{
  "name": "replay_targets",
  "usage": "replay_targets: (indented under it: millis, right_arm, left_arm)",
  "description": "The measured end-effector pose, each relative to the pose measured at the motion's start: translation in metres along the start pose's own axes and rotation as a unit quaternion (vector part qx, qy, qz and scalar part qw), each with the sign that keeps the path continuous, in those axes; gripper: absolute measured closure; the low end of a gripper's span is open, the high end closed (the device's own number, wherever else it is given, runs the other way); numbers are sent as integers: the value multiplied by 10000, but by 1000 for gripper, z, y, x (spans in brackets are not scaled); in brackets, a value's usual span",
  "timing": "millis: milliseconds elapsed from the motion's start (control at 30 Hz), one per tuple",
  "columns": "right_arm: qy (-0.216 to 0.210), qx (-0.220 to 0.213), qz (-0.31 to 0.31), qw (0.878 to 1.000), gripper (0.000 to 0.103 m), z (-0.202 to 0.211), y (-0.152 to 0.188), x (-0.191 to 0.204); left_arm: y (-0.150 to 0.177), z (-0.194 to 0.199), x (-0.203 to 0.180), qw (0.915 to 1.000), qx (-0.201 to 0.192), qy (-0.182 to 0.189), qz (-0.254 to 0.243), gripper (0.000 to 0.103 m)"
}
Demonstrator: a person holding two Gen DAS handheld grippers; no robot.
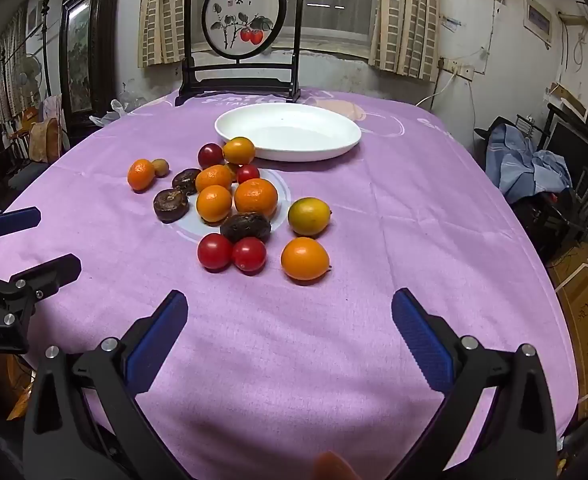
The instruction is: Organize fruits
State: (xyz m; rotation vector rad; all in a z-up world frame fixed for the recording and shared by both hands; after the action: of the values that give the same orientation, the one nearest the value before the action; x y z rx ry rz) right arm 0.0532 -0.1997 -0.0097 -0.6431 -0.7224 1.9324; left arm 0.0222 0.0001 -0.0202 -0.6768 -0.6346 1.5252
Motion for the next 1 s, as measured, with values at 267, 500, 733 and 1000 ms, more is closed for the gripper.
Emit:
replay_targets:
  millis: [267,500,733,1000]
  right_arm:
    - [49,-11,-18,10000,1,0,0,-2]
    - [-1,-6,-44,10000,1,-2,1,-3]
    - [18,2,-28,10000,1,0,-1,-1]
    - [22,16,-49,10000,1,-1,1,-2]
  left_arm:
    - [0,1,-1,10000,3,0,26,2]
    - [1,-3,0,9999,57,74,73,2]
    - [2,-3,0,10000,20,72,49,2]
    - [3,-3,-1,10000,40,57,43,2]
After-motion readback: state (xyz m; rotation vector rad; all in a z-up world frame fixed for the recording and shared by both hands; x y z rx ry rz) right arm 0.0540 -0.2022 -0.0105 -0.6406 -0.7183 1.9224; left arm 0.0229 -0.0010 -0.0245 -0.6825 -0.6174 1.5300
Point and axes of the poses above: each gripper's, at about its wrist camera, not at the fingertips, and z roughly against the way its jaws point, x to its left, y to its underside, the point moved 3 cm from there along -z, roughly the way its jaws point, and after that the axes turned 7 degrees about z, right-handed, at the moved point
